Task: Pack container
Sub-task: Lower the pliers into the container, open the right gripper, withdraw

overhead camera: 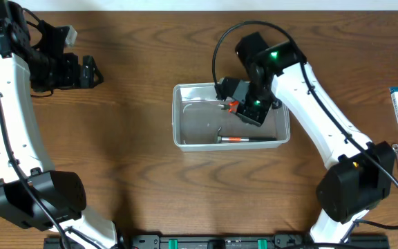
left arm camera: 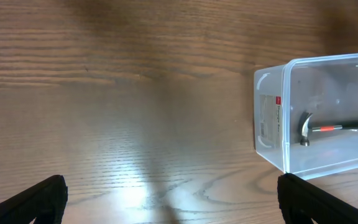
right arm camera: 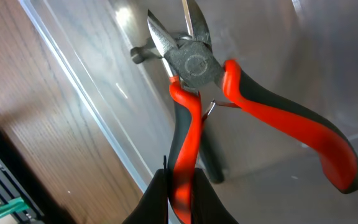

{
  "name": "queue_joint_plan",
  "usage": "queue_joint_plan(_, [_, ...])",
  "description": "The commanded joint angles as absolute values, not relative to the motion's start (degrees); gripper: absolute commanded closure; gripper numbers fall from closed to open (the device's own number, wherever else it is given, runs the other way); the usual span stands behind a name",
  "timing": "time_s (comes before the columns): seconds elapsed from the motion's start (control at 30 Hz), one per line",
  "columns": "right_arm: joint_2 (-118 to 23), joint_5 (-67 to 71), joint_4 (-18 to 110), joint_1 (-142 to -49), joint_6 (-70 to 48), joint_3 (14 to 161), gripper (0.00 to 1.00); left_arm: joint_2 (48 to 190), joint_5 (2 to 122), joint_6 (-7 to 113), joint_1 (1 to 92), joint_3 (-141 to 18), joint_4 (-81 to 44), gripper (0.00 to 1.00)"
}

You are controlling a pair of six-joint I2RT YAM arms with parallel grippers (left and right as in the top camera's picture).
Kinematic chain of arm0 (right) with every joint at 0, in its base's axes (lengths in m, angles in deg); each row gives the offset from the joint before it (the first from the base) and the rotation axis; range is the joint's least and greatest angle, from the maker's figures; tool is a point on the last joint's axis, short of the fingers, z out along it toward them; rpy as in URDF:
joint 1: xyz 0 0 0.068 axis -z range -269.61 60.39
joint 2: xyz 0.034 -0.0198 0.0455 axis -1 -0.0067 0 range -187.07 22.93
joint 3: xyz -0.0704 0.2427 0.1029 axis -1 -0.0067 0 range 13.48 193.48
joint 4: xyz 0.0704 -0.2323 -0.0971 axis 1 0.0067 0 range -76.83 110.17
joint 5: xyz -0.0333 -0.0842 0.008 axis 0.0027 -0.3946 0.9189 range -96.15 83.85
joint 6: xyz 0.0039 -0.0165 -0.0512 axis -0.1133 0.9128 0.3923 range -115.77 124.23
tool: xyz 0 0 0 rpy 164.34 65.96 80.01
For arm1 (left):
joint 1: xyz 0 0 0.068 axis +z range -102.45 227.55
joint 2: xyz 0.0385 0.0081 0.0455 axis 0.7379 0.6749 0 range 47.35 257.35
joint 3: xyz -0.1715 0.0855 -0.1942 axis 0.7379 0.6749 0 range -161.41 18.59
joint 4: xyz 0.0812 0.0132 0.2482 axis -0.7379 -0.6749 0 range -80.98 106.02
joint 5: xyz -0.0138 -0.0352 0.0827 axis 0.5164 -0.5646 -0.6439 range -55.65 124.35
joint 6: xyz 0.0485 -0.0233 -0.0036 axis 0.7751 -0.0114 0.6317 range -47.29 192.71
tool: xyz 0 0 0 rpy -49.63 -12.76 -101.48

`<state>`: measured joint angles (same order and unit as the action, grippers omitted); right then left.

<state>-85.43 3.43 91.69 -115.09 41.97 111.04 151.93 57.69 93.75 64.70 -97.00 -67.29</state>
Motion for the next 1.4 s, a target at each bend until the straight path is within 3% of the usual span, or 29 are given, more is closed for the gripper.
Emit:
queue_joint_plan(0.0, [-85.51, 5.93, 90.23, -115.53, 42.4, 108.48, 0.94, 151.73, 57.23, 94.3, 64.87, -96.76, -67.24, 0.02])
queue_joint_plan(0.7, [-85.54, 6.12, 76.33, -114.43, 38.12, 98.45, 0.72, 151.73, 57.23, 94.3, 64.87, -96.76, -67.27, 0.02])
queue_joint_plan(0.93, [-85.4, 6.14, 76.92, -114.39, 30.69, 103.34, 0.35, 151.73, 57.23, 94.3, 64.87, -96.76, -67.27, 0.02])
queue_joint_plan(1.07, [-85.36, 6.12, 80.74, -114.37, 26.41, 112.44, 0.01, 151.73, 57.23, 94.27, 64.87, -96.76, -67.27, 0.02])
queue_joint_plan(1.37, [-84.14, -0.46, 101.66, -112.01, 20.81, 135.61, 0.01, 151.73, 57.23, 94.27, 64.87, -96.76, -68.58, 0.02])
